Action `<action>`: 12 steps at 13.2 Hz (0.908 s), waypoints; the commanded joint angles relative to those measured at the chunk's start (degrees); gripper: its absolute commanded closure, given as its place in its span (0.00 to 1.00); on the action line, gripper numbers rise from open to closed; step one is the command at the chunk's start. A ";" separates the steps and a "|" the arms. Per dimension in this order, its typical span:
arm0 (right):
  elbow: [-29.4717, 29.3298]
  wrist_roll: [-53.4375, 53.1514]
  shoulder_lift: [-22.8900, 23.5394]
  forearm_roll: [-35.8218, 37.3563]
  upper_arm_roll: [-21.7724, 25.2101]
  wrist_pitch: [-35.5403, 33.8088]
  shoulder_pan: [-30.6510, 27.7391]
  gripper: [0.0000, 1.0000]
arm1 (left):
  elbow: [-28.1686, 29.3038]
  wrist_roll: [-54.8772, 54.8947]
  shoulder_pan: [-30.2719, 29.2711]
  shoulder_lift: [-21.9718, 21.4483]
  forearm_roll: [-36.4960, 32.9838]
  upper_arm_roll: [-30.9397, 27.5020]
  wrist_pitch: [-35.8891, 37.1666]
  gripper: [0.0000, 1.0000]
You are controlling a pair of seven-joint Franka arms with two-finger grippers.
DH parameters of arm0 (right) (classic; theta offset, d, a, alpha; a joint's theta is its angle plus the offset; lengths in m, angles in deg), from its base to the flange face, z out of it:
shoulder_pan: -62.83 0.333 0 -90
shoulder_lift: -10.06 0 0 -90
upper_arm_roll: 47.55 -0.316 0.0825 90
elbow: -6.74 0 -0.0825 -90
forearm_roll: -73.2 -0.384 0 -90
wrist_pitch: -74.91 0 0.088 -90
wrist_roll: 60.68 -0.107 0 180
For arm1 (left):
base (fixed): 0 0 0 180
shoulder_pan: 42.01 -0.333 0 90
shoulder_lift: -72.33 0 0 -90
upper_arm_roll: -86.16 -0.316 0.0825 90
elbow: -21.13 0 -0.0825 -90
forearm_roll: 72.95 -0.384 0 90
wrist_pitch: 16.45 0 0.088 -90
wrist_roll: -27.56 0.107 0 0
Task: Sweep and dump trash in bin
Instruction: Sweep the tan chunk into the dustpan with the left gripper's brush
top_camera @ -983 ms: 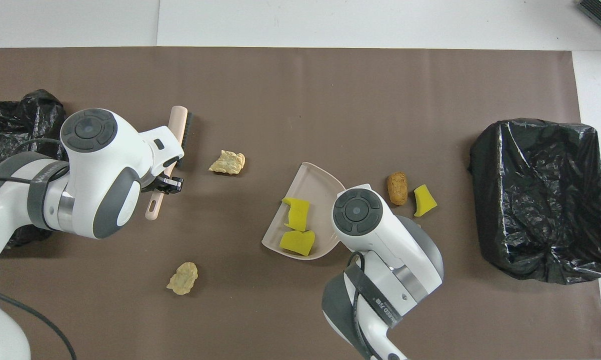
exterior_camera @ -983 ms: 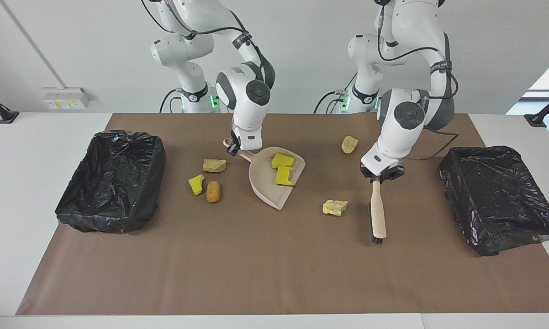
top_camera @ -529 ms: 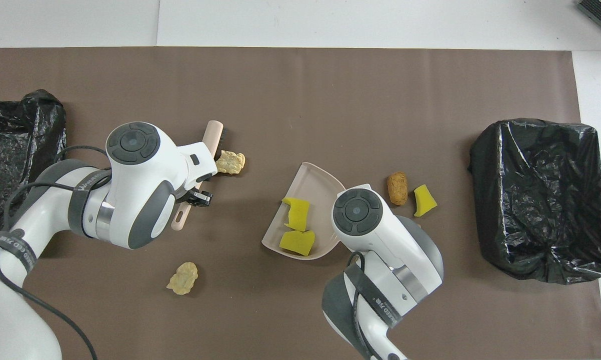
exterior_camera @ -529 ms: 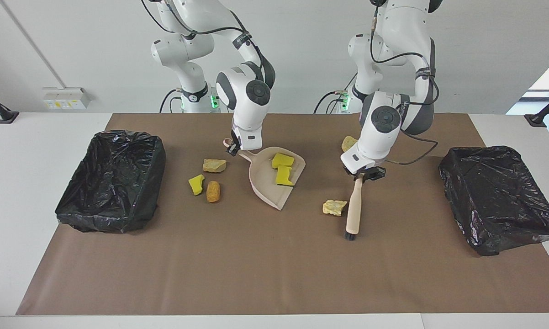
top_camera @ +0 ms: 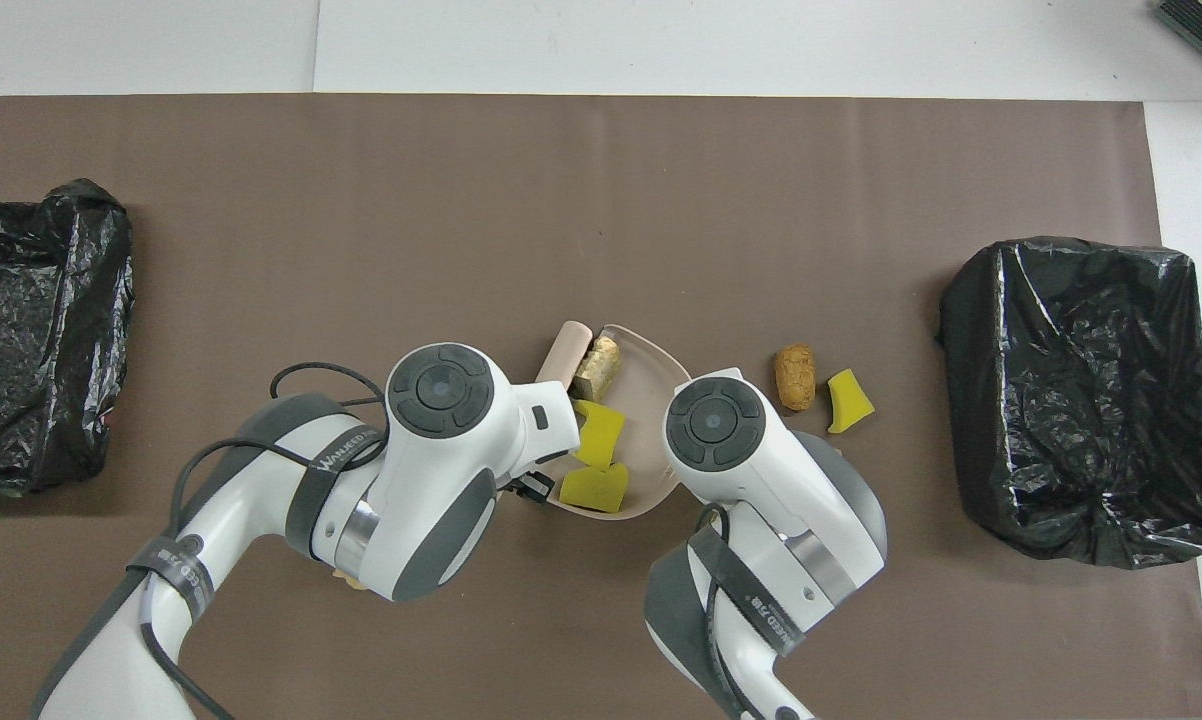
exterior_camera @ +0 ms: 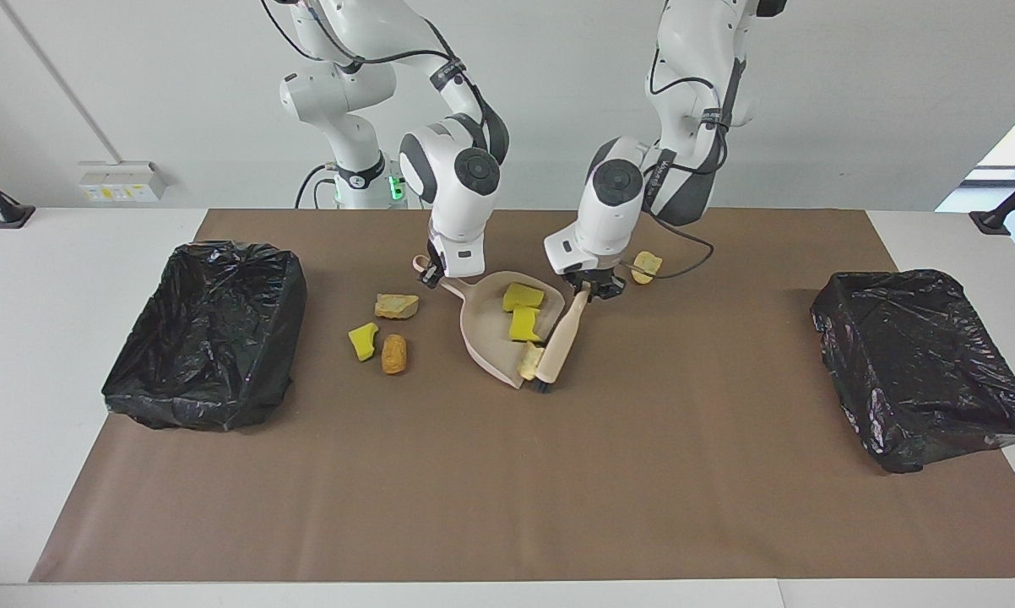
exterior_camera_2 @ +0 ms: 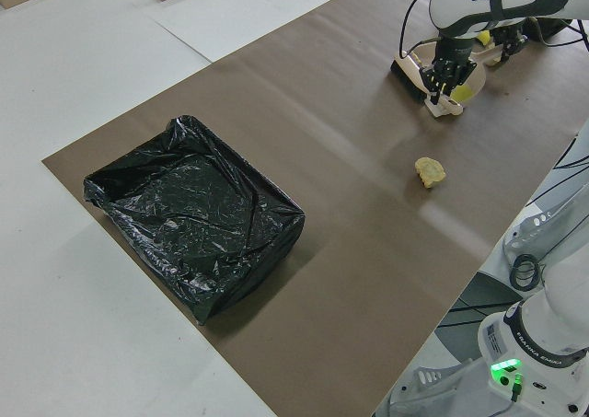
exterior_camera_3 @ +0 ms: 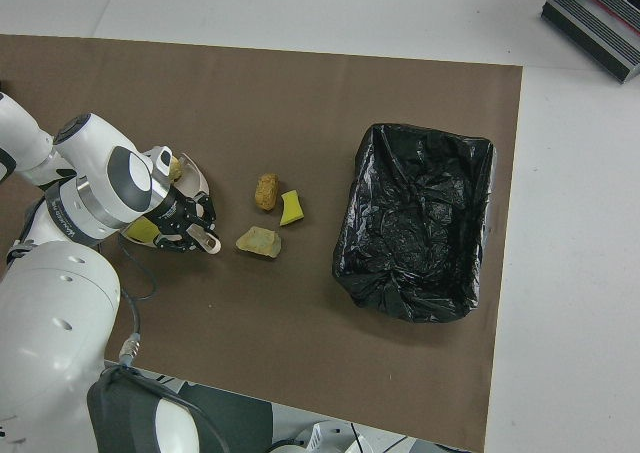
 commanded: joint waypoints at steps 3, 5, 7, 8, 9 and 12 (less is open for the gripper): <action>0.57 -0.51 -0.28 -0.98 -0.38 0.16 -0.48 1.00 | 1.91 -1.28 3.87 -3.83 1.48 -1.13 6.53 1.00; 0.57 -0.42 -0.28 -0.98 -0.29 0.16 -0.48 1.00 | 1.91 -6.88 3.43 -4.53 1.48 -1.57 8.47 1.00; 0.57 -0.42 -0.28 -0.98 -0.29 0.16 -0.48 1.00 | 1.91 -15.75 1.77 -6.46 1.40 -1.84 9.00 1.00; 0.57 -0.42 -0.37 -0.98 -0.38 0.16 -0.48 1.00 | 2.08 -21.02 1.06 -7.60 1.39 -1.84 10.13 1.00; 0.57 -0.25 -0.29 -0.98 -0.38 0.16 -0.48 1.00 | 2.35 -26.20 0.53 -8.74 1.31 -1.84 12.67 1.00; 0.66 7.00 -0.11 0.15 -0.29 1.56 -0.92 1.00 | 3.84 -34.59 0.53 -11.82 -0.70 -1.84 22.86 1.00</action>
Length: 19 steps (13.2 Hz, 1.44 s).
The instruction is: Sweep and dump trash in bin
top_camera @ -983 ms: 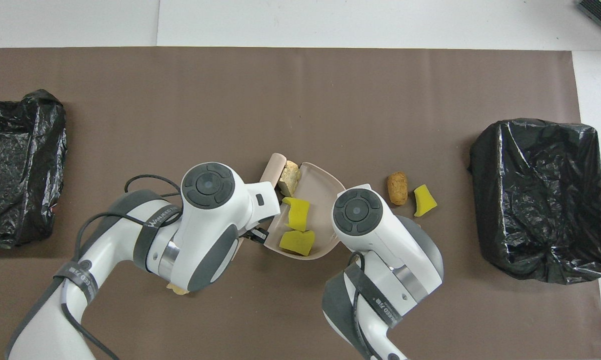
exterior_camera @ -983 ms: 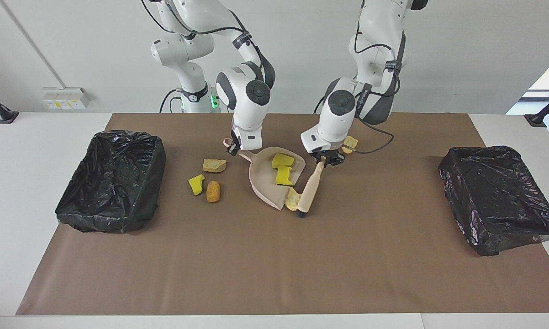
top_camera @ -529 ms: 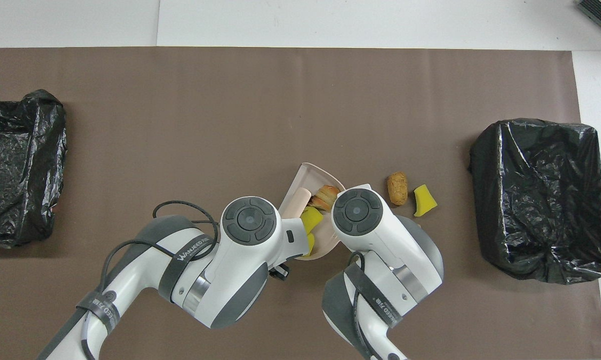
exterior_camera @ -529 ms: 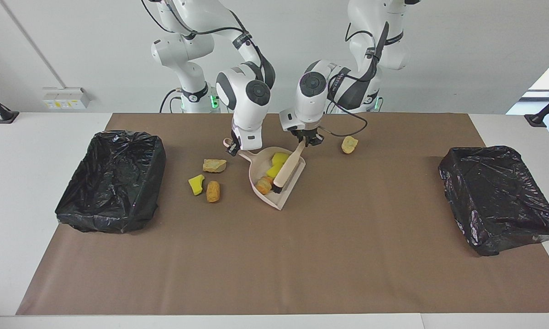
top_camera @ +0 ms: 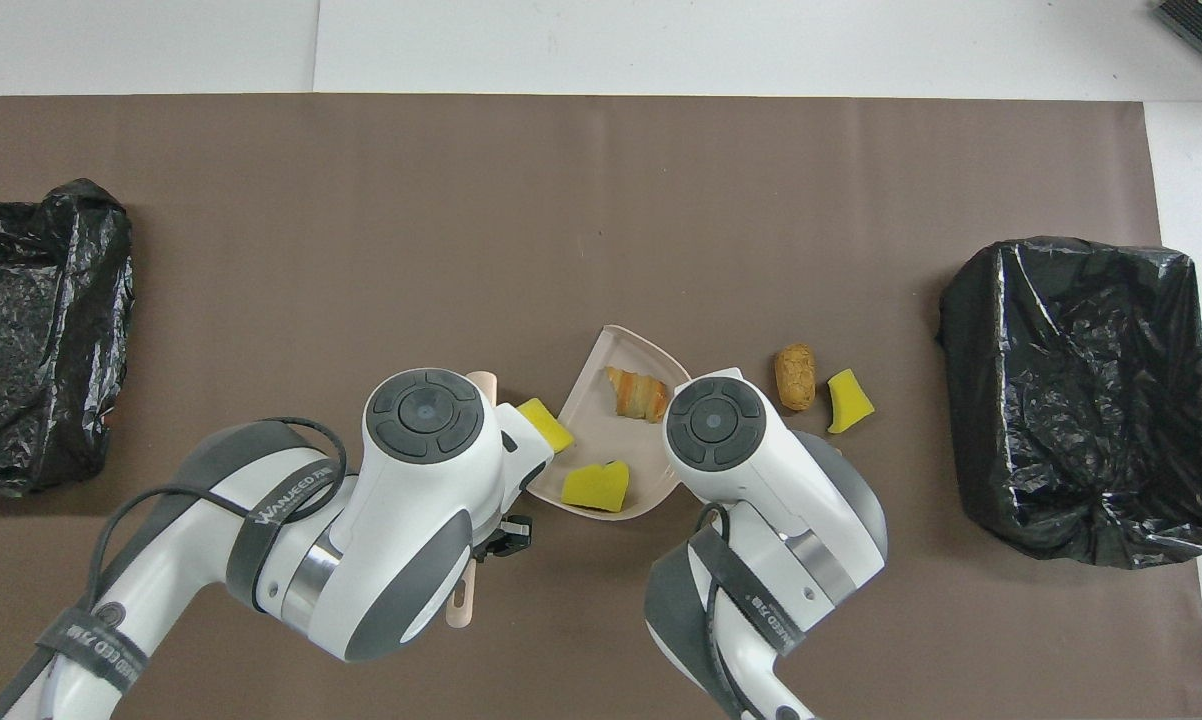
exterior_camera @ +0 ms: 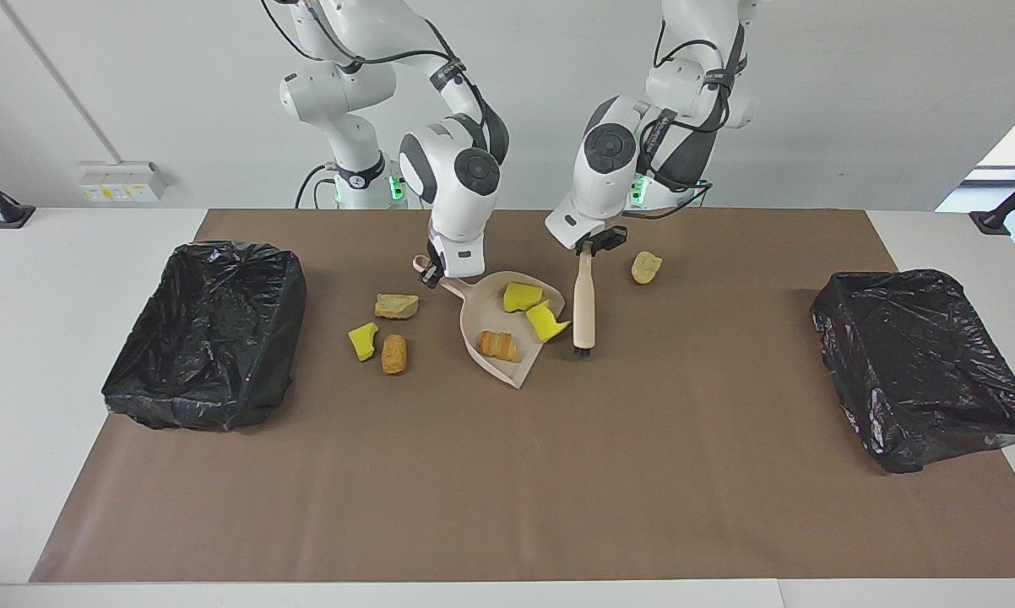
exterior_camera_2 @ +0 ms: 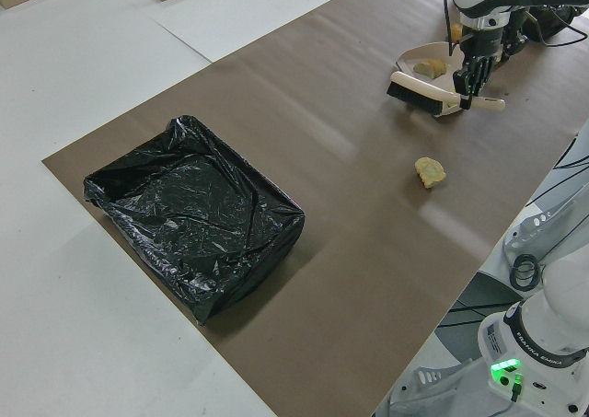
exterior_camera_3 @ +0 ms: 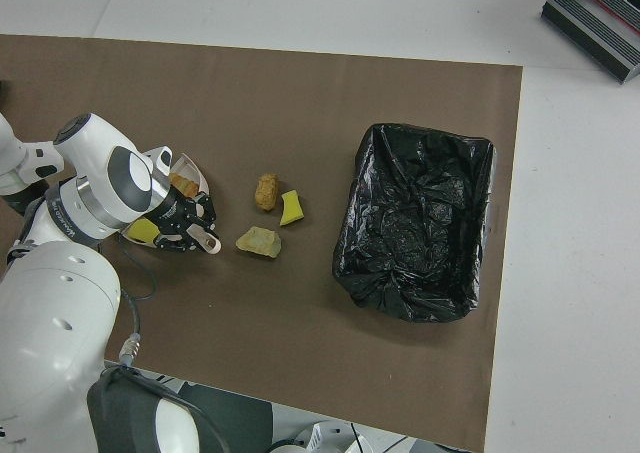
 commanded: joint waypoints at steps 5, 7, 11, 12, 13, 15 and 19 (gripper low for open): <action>0.72 14.81 0.15 1.68 -0.32 3.36 -1.33 1.00 | 13.77 -8.31 0.40 -13.92 -1.48 0.50 9.56 1.00; 0.81 14.64 0.15 1.59 -0.32 3.37 -1.42 1.00 | 13.78 -15.84 -0.21 -16.12 -1.48 0.50 12.91 1.00; 0.81 15.07 0.07 1.68 -0.32 3.45 -1.42 1.00 | 15.09 -24.38 -0.13 -18.33 -1.48 0.50 18.11 1.00; 0.81 15.08 0.15 1.68 -0.32 3.45 -1.51 1.00 | 16.66 -26.84 -0.13 -19.29 -1.48 0.59 17.76 1.00; 0.81 15.16 0.15 1.68 -0.32 3.54 -1.51 1.00 | 19.12 -29.91 -0.13 -20.17 -1.48 0.59 17.24 1.00; 0.89 15.08 0.07 1.85 -0.23 3.37 -1.42 1.00 | 23.17 -34.76 -0.13 -21.22 -1.48 0.59 14.18 1.00; 1.25 12.53 -0.20 5.19 -0.32 4.78 -0.71 1.00 | 24.94 -36.36 -0.57 -16.94 -0.87 0.59 1.96 1.00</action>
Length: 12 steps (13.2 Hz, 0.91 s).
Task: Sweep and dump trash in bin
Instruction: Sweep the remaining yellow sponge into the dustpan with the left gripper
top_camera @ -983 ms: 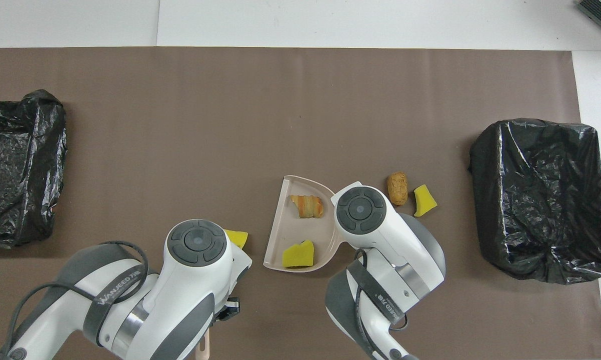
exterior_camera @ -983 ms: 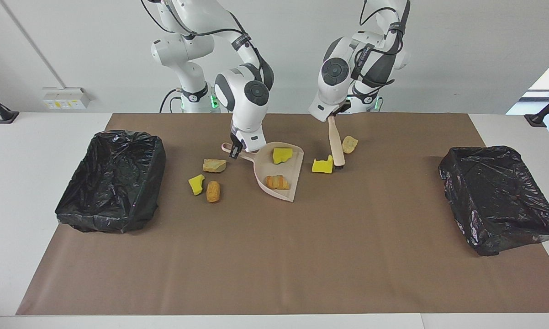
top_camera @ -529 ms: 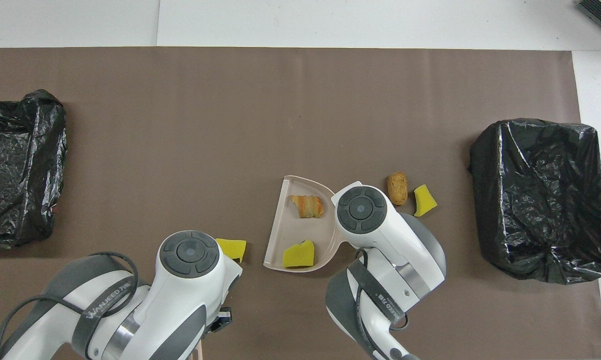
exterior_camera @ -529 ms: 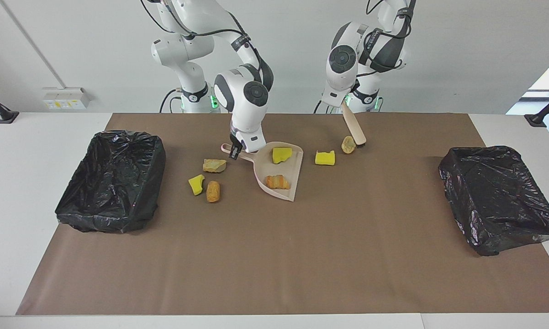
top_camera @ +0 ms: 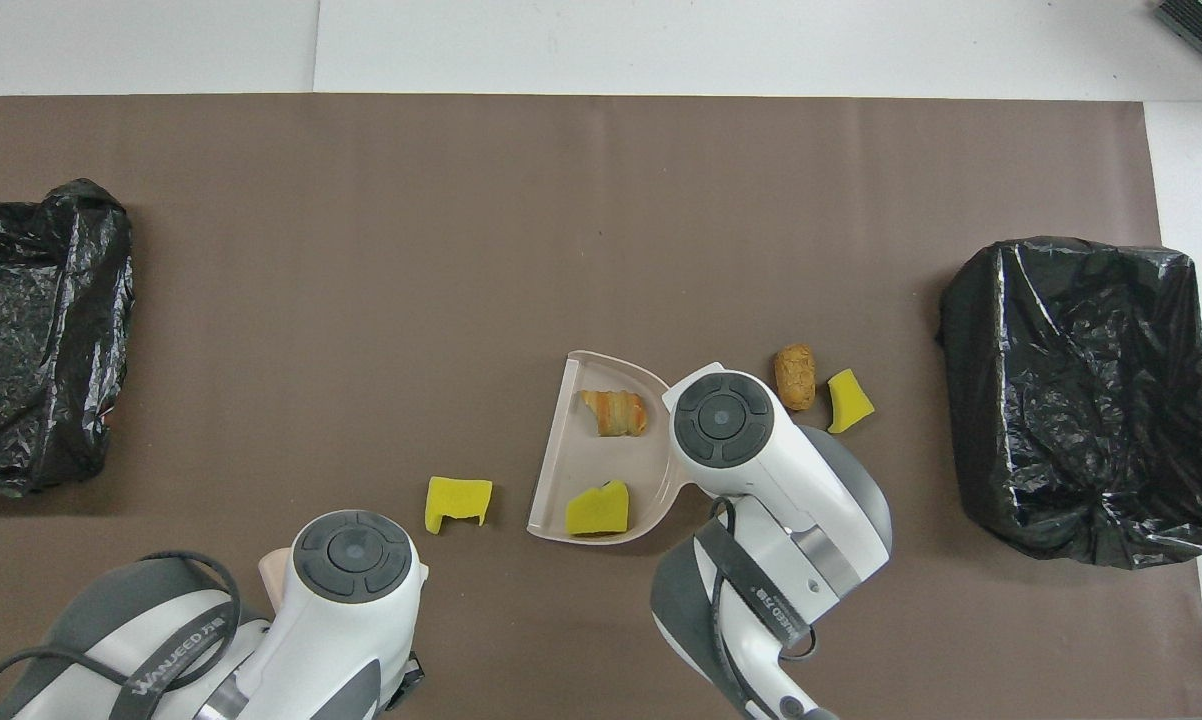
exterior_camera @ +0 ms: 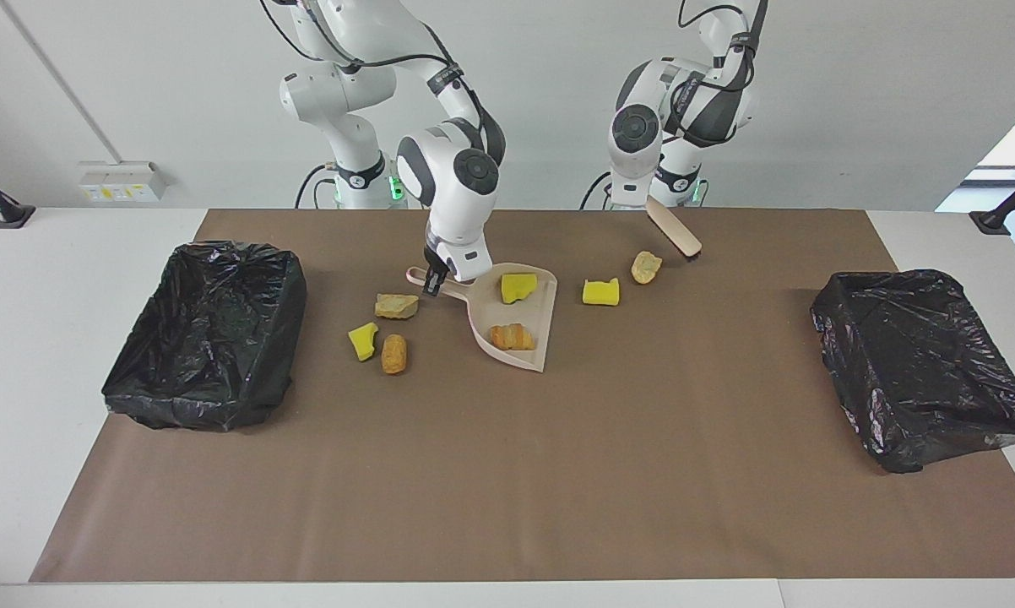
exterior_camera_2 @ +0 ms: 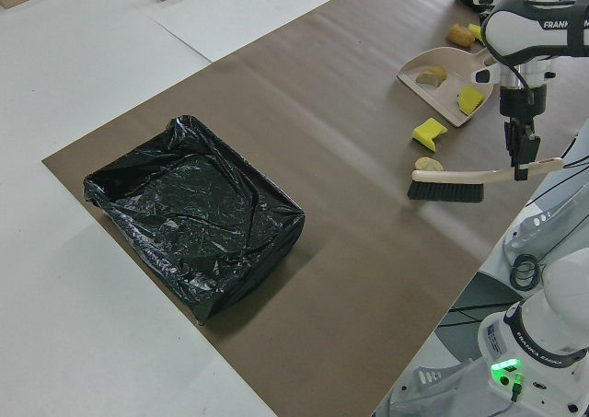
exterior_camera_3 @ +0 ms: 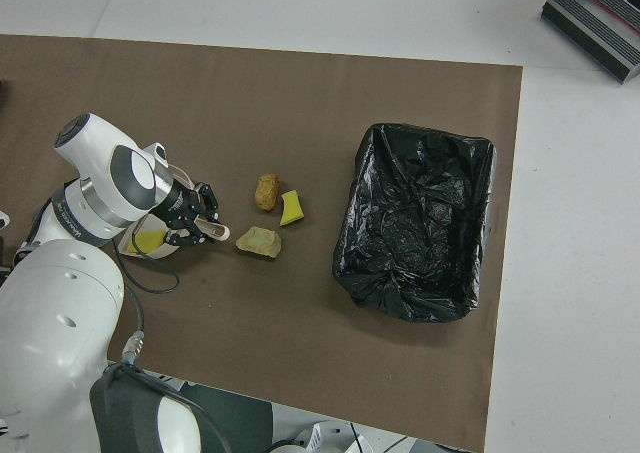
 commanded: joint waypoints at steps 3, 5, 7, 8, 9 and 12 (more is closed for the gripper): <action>1.18 -0.48 -0.60 1.56 -0.29 1.20 -0.71 1.00 | -1.23 -0.60 -0.82 6.54 1.43 0.10 -13.56 1.00; 1.18 -0.56 -0.60 1.47 -0.29 0.94 -0.88 1.00 | -5.43 2.11 -1.35 10.31 1.96 0.10 -17.36 1.00; 1.18 -0.56 -0.60 1.56 -0.29 0.76 -0.97 1.00 | -8.52 5.55 -1.18 13.22 4.85 0.10 -19.21 1.00; 1.18 -0.56 -0.51 1.56 -0.29 0.76 -0.97 1.00 | -8.53 6.26 -0.57 14.53 4.86 0.18 -21.57 1.00; 1.18 -0.56 -0.60 1.56 -0.29 0.76 -1.06 1.00 | -8.62 6.87 -0.39 15.07 5.04 0.27 -24.12 1.00; 1.18 -0.56 -0.51 1.47 -0.29 0.76 -1.06 1.00 | -9.67 15.98 0.40 16.13 5.21 0.54 -27.21 1.00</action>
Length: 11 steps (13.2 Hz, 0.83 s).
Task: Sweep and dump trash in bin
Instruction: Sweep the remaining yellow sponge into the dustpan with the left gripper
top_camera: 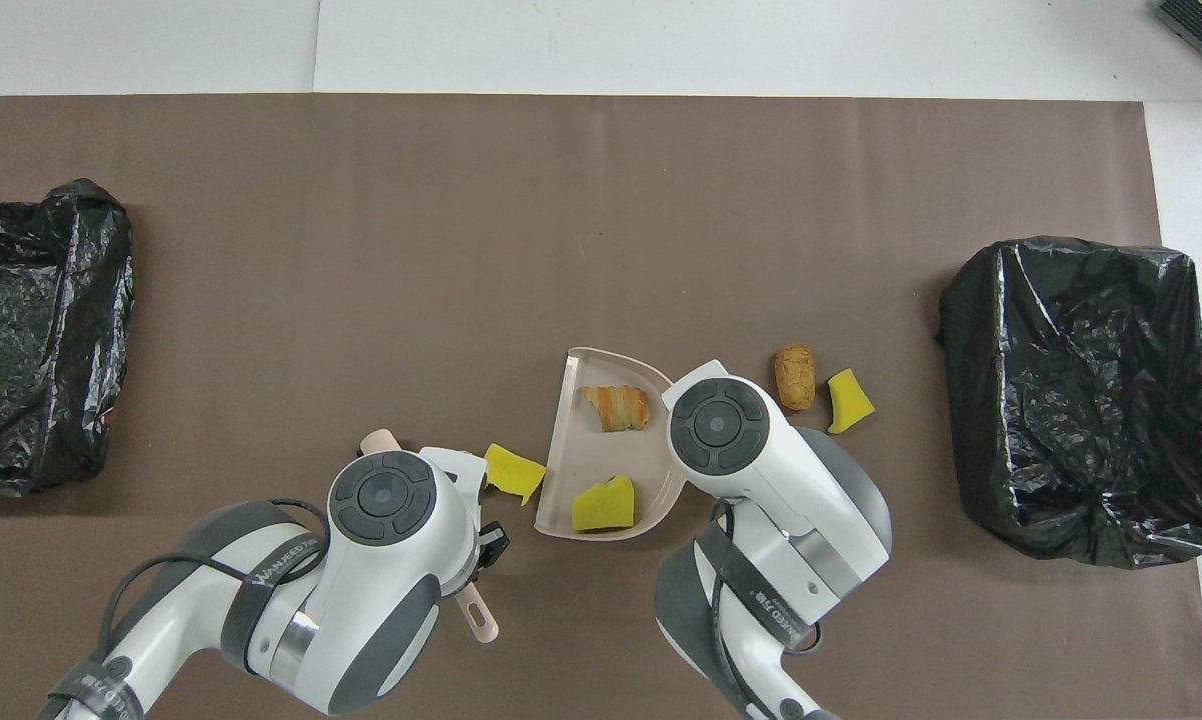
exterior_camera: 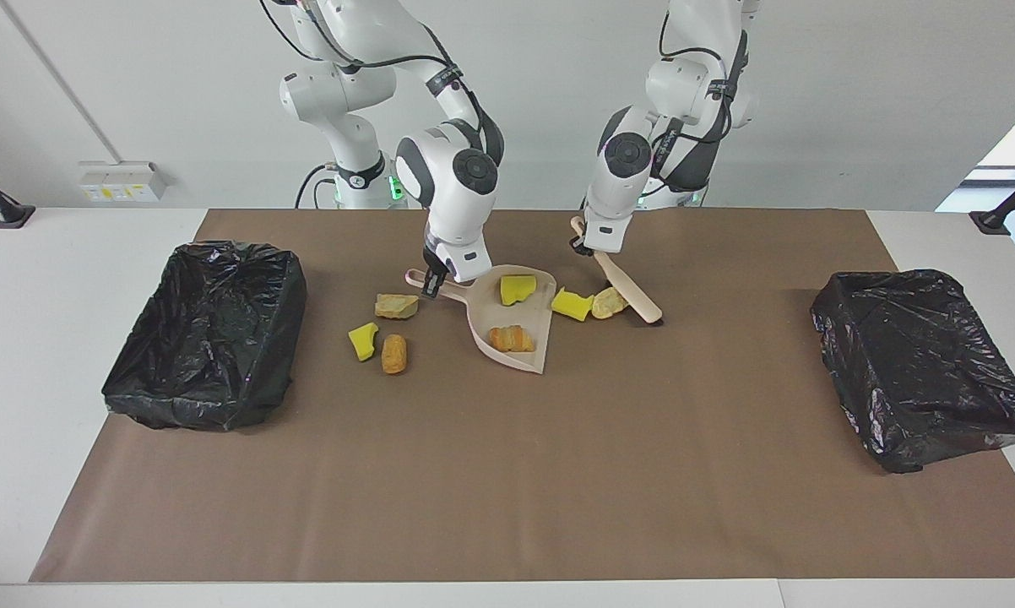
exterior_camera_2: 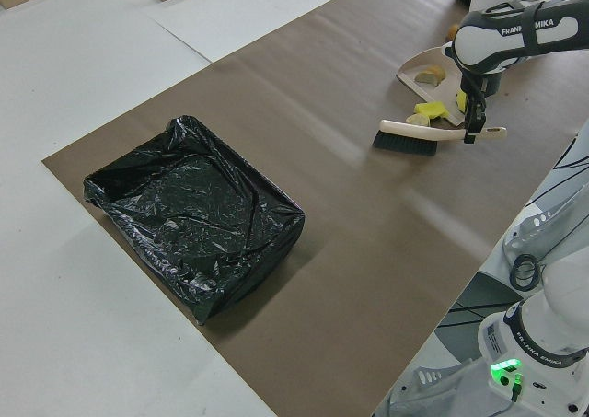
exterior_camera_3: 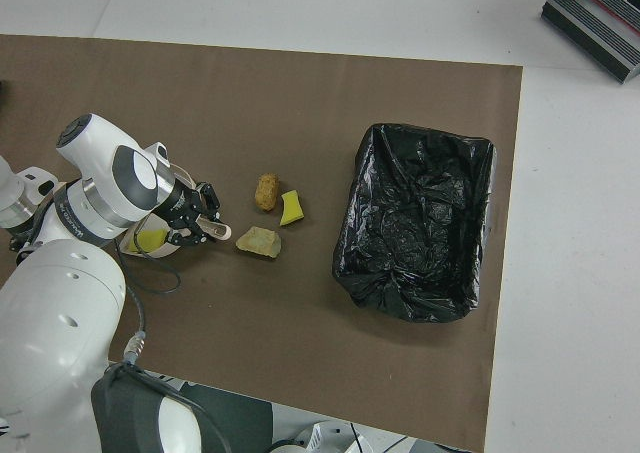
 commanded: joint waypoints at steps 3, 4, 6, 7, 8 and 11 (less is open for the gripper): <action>0.97 -0.65 -0.51 1.38 -0.38 0.71 -0.79 1.00 | -1.36 12.46 3.49 1.86 2.35 0.08 -6.85 1.00; 0.97 -0.65 -0.51 1.38 -0.38 0.63 -0.79 1.00 | -1.53 12.99 4.54 2.12 3.14 0.08 -7.55 1.00; 0.97 -0.65 -0.51 1.38 -0.38 0.63 -0.79 1.00 | -2.32 15.62 6.65 2.29 3.84 0.08 -8.61 1.00; 0.97 -0.74 -0.51 1.38 -0.38 0.63 -0.79 1.00 | -2.93 17.03 7.10 2.47 4.19 0.08 -8.70 1.00; 0.97 -0.74 -0.60 1.38 -0.38 0.63 -0.79 1.00 | -3.46 18.17 7.97 2.56 4.29 0.08 -8.70 1.00; 0.97 -0.74 -0.51 1.38 -0.38 0.63 -0.79 1.00 | -5.66 19.77 9.65 3.61 5.87 0.08 -8.18 1.00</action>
